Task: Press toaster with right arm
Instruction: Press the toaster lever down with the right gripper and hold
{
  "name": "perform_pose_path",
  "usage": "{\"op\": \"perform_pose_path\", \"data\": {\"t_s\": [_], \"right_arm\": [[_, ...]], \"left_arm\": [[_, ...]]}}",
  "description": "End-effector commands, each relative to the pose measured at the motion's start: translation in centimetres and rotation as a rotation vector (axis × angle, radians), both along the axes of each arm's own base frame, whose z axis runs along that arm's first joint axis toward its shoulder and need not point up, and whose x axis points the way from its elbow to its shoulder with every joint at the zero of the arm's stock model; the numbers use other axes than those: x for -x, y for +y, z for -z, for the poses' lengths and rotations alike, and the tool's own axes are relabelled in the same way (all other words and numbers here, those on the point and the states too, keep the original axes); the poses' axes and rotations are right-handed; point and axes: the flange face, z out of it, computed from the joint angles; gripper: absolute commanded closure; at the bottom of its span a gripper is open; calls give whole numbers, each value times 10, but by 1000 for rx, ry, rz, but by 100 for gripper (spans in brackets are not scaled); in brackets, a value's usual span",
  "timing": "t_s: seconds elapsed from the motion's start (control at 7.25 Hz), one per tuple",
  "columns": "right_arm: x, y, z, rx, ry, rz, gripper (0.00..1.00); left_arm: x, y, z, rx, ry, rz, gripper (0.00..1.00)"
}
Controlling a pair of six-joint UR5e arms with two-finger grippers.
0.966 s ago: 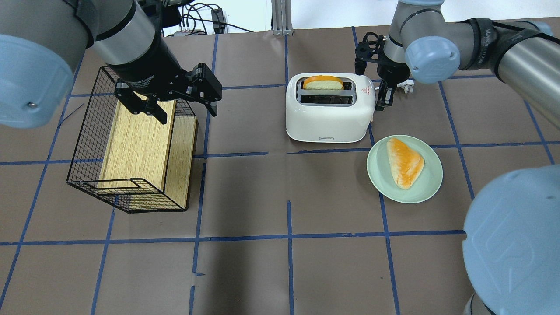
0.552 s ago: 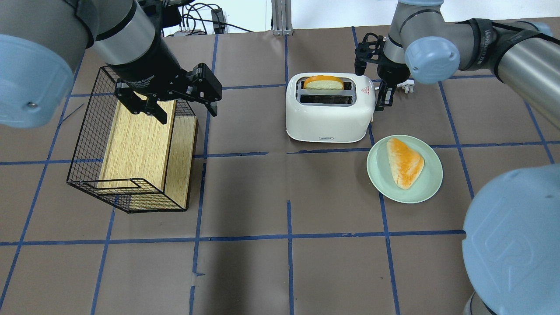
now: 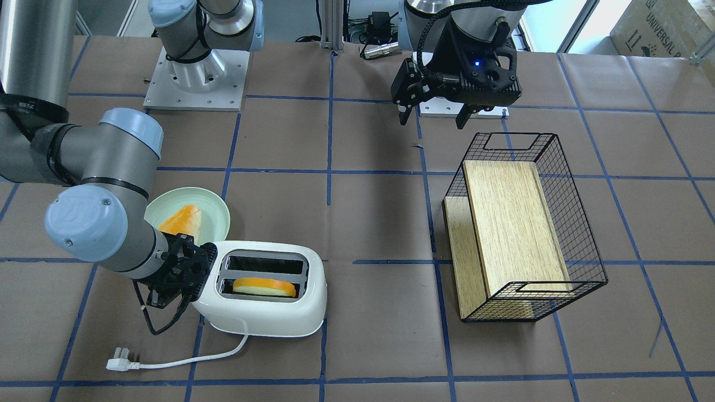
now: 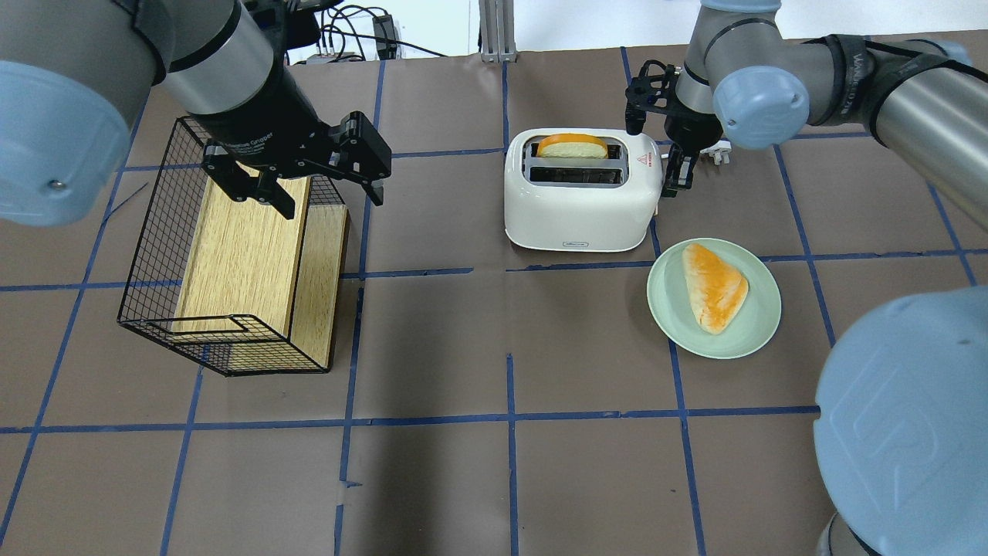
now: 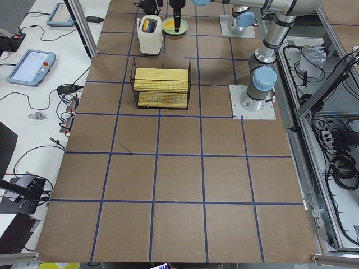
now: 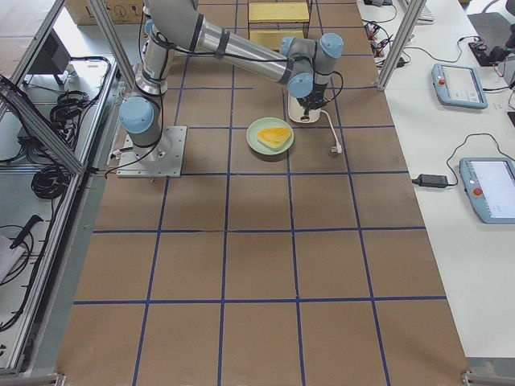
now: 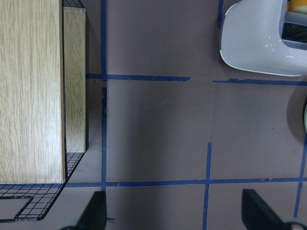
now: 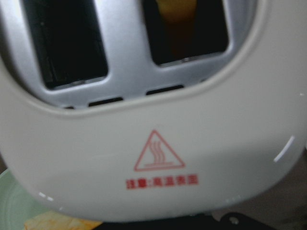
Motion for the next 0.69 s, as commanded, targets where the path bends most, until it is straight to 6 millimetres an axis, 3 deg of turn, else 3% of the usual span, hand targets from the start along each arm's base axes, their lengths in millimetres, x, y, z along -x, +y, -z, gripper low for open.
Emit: {"op": "perform_pose_path", "data": {"t_s": [0.0,0.55], "right_arm": [[0,0,0,-1,0,0,90],[0,-1,1,13,2,0,90]], "left_arm": [[0,0,0,0,0,0,0],[0,0,-1,1,0,0,0]]}}
